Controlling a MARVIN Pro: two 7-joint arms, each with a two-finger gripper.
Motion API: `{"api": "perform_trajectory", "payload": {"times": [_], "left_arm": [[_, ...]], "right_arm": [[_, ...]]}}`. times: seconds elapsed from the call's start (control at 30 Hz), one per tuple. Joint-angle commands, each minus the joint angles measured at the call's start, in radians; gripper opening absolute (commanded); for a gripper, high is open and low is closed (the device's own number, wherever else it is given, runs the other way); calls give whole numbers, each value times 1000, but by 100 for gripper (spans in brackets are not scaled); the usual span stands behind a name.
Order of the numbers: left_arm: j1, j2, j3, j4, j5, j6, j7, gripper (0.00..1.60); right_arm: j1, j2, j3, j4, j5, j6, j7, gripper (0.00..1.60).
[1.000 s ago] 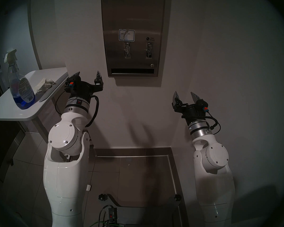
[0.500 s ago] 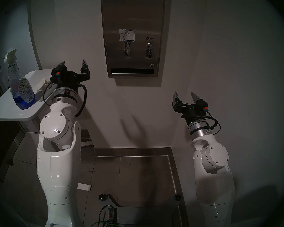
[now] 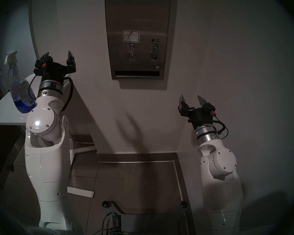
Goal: Pick up the cleaner bottle and spray the cleaner onto the surface
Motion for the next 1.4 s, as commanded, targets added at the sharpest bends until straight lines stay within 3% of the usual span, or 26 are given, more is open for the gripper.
{"api": "perform_trajectory", "payload": {"times": [0.0, 0.37, 0.57, 0.77, 0.93, 1.37], "left_arm": [[-34, 78, -75, -69, -55, 52, -86, 160], [4, 112, -238, -136, -168, 112, -219, 160], [-24, 84, -327, -149, -206, 71, -202, 160], [-25, 116, -414, -130, -220, 64, -219, 160], [5, 145, -445, -96, -193, 32, -247, 160], [-22, 194, -501, 11, -136, -9, -242, 160]], "right_arm": [[18, 1, -1, -34, 1, -7, 0, 160], [18, 1, -1, -34, 1, -7, 0, 160], [18, 1, -1, -34, 1, -7, 0, 160], [18, 1, -1, -35, 1, -7, 0, 160], [17, 1, -1, -36, 1, -6, 0, 160], [17, 1, -1, -36, 1, -6, 0, 160]]}}
